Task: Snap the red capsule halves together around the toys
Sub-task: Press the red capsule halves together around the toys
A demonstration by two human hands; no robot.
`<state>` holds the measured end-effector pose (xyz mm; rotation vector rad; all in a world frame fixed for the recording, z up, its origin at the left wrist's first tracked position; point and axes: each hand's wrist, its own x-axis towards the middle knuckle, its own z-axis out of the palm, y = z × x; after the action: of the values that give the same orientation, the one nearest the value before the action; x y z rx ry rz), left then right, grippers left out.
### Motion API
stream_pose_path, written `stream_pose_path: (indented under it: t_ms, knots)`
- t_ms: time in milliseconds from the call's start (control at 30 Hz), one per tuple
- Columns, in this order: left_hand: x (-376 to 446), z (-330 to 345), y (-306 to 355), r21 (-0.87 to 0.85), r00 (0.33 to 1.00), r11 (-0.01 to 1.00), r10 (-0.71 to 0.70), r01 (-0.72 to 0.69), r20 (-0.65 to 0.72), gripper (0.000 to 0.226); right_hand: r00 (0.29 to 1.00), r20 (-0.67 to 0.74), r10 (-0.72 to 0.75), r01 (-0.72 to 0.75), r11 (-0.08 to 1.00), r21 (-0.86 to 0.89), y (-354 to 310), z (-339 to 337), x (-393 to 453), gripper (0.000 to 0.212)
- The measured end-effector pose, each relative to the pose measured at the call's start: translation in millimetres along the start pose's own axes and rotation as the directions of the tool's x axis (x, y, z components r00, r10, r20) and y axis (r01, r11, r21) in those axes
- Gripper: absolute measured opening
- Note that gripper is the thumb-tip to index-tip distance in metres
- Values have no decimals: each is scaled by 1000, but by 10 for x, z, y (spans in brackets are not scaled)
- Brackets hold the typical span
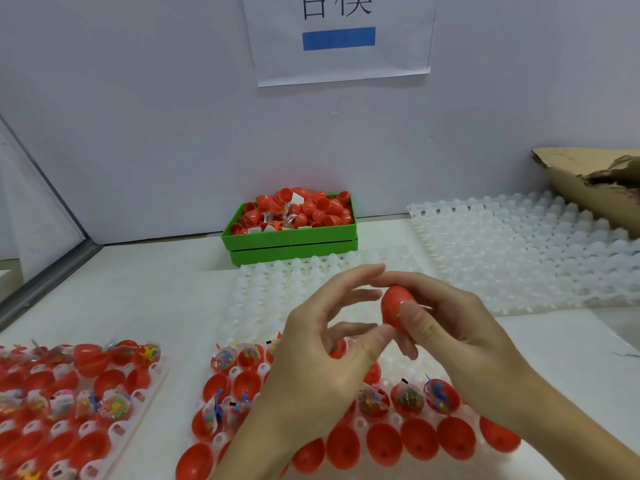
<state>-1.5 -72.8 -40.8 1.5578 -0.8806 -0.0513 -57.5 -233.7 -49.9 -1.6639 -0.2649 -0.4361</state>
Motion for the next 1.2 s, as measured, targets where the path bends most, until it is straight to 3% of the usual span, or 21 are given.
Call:
stream_pose_path:
  t_ms: [167, 300, 500, 633, 700, 767, 867, 1000, 1200]
  knots:
    - [12, 46, -25, 158, 996, 984, 84, -81, -16, 49, 991, 102, 89, -110, 970, 215, 29, 6, 20, 44]
    - [7, 74, -63, 163, 992, 983, 95, -80, -84, 53, 974, 177, 138, -203, 878, 434, 50, 63, 26, 50]
    - [15, 88, -59, 247, 968, 960, 176, -130, -176, 46, 965, 193, 176, -249, 841, 480, 36, 79, 11, 54]
    - [0, 100, -31, 305, 965, 941, 203, -146, -164, 47, 967, 153, 202, -250, 855, 455, 46, 113, -7, 52]
    - [-6, 93, -30, 227, 985, 970, 116, -84, -130, 48, 970, 135, 203, -244, 846, 475, 30, 128, -3, 44]
    - [-5, 79, -13, -15, 998, 1000, -14, 13, -62, 41, 975, 124, 182, -220, 840, 495, 13, 124, 4, 41]
    - [-21, 89, -19, -255, 987, 955, -159, 154, 0, 57, 983, 115, 145, -183, 849, 495, -12, 109, 12, 46]
    - [-29, 171, -18, -303, 978, 938, -196, 167, -68, 34, 986, 87, 145, -169, 865, 473, 9, 121, 2, 41]
    - [-47, 232, 7, -266, 973, 957, -161, 113, -164, 36, 992, 63, 107, -123, 894, 431, 52, 151, -9, 50]
